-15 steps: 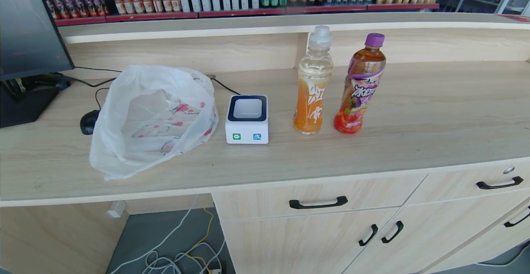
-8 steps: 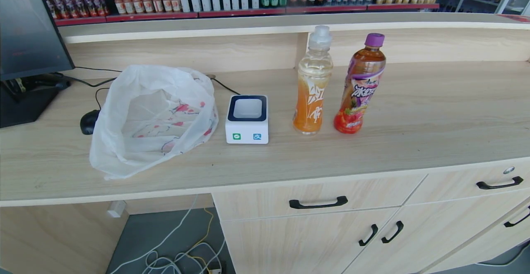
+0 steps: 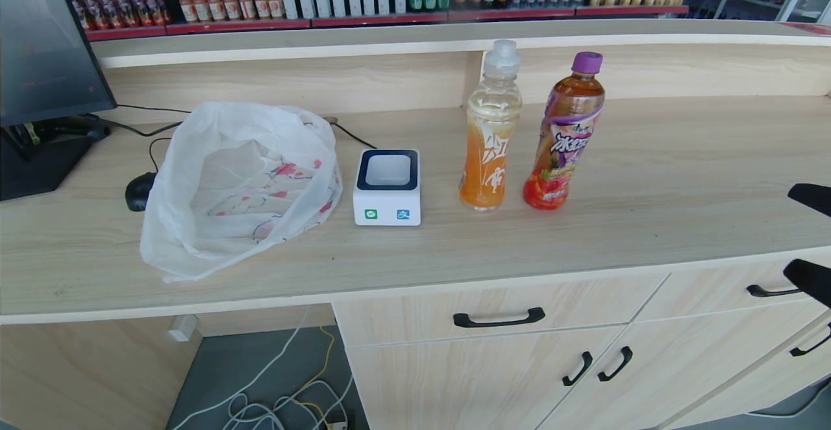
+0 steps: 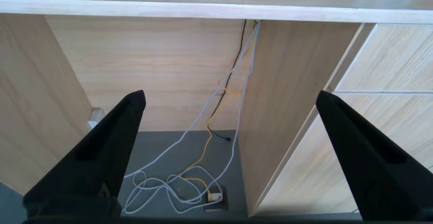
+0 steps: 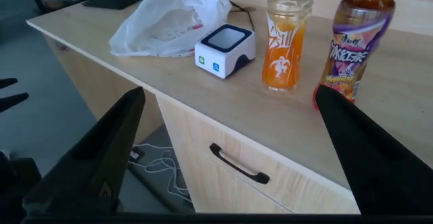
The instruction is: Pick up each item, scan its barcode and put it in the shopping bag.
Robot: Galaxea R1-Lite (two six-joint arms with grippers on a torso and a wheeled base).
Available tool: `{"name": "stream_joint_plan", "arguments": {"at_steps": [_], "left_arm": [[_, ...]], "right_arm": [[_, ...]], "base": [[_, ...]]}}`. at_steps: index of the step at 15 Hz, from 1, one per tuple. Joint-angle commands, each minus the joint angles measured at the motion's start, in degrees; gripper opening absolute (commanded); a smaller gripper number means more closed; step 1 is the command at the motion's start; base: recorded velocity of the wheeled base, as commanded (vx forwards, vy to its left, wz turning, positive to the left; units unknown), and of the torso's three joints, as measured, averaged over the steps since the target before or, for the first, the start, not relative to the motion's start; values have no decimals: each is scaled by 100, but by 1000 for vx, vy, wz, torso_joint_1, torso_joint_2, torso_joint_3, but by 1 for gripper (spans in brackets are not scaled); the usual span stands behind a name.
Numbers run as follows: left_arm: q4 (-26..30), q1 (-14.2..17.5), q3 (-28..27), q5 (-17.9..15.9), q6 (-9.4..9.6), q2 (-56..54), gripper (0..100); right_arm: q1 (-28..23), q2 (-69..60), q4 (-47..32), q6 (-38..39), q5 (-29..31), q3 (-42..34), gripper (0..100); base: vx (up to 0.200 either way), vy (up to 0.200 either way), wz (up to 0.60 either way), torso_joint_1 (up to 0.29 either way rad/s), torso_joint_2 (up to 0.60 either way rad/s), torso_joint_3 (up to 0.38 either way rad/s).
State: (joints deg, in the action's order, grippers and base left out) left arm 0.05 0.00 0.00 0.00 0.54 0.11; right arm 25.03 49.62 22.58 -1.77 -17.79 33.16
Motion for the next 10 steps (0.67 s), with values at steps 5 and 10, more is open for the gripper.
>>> {"name": "stream_joint_plan", "arguments": {"at_steps": [5,10], "left_arm": [[-5,0,0,0,-1,-2,100],[-5,0,0,0,-1,-2,100]], "right_arm": [[494,1033,810,-562,30,-46,100],[1751,1753,1390,-992,2227,-46,100]], "base": [[0,0,0,0,0,0],[0,0,0,0,0,0]]}}
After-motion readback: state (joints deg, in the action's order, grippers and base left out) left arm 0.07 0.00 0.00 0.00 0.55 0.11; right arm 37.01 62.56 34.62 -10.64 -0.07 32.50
